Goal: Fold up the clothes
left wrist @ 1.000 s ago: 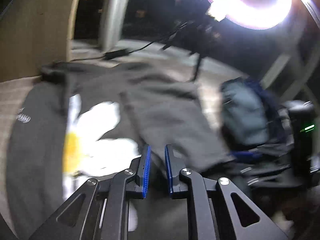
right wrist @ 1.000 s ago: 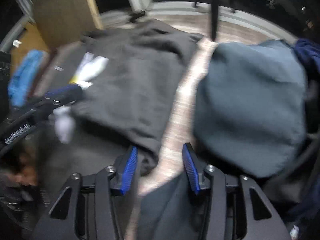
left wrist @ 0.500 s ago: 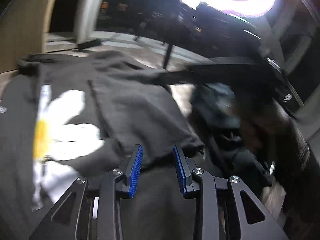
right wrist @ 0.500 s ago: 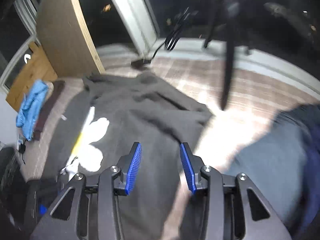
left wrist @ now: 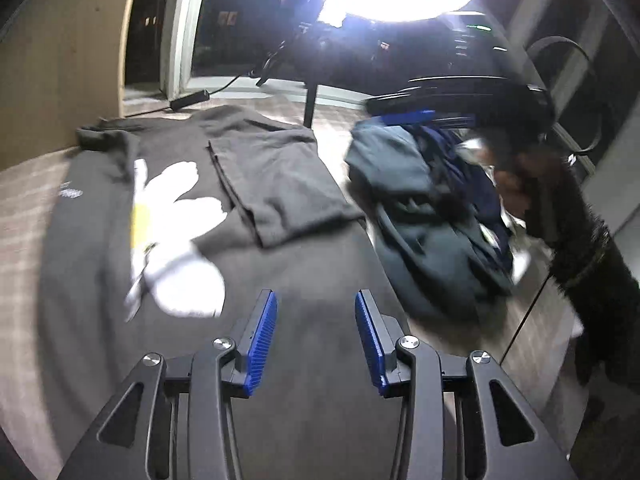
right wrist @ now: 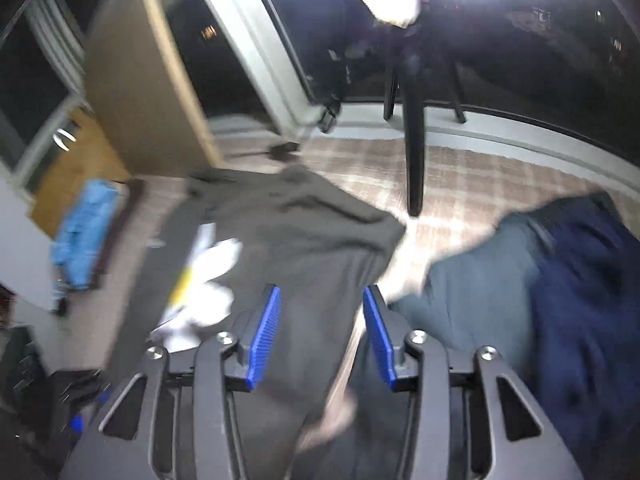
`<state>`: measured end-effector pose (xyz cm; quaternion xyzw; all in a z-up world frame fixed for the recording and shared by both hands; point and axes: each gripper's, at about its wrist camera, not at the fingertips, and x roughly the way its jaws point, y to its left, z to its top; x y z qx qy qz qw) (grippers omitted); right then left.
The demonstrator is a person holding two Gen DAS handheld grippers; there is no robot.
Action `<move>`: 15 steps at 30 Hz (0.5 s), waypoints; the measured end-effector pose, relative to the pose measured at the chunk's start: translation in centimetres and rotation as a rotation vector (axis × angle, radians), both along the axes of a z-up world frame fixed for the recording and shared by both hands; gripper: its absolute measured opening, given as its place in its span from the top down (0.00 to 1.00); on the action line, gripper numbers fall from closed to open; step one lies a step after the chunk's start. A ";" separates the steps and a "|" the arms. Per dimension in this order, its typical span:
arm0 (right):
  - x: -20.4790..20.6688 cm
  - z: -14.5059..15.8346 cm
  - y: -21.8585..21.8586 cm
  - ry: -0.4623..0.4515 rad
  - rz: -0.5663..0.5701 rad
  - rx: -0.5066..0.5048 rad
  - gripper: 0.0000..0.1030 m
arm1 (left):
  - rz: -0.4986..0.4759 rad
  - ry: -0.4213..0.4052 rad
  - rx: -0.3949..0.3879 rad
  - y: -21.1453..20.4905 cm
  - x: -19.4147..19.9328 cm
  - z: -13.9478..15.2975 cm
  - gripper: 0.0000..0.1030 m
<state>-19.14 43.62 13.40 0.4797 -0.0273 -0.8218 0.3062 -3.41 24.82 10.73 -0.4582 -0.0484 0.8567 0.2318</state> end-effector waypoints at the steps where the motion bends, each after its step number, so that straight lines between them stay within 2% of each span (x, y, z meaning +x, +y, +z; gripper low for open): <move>1: 2.6 1.3 1.5 -0.004 0.005 -0.031 0.53 | -0.004 0.008 -0.011 -0.3 1.5 0.6 0.62; 7: 17.8 1.2 7.5 -0.054 -0.050 -0.028 0.52 | -0.030 0.020 0.000 -1.8 10.9 2.8 0.57; 9: 22.1 0.7 9.7 -0.075 -0.082 -0.032 0.53 | -0.051 0.023 -0.022 -1.7 14.0 2.9 0.57; 12: 27.8 0.0 13.2 -0.135 -0.148 -0.116 0.53 | -0.098 0.048 -0.105 0.0 18.7 2.2 0.56; 15: 32.1 -0.3 15.2 -0.156 -0.203 -0.175 0.52 | -0.210 -0.010 -0.053 3.3 22.4 0.0 0.56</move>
